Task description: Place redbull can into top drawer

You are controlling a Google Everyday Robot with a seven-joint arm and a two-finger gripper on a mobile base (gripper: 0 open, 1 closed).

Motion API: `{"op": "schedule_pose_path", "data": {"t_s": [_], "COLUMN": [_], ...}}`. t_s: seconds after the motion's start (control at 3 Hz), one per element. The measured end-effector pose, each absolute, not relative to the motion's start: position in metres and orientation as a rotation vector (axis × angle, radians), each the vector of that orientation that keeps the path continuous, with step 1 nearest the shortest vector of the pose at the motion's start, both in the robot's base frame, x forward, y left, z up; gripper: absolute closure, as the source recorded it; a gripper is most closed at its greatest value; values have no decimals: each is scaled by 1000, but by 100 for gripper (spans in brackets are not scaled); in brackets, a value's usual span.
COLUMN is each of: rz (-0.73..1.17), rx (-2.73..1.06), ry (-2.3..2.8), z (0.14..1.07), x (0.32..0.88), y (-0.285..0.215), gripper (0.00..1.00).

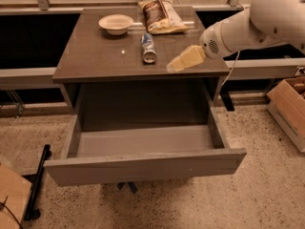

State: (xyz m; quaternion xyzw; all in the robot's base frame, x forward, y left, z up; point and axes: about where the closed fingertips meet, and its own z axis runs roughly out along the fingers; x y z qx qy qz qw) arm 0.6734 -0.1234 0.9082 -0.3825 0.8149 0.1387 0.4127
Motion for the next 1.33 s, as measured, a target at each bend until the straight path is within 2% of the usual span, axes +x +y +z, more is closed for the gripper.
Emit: {"op": "schedule_pose_path", "data": {"t_s": [1.0, 1.33], "rz": [554, 551], "rx": [-759, -764], "ry": [1997, 2001], "z": [840, 830], "x": [795, 820], "y": [-18, 15], "gripper": [0, 3]}}
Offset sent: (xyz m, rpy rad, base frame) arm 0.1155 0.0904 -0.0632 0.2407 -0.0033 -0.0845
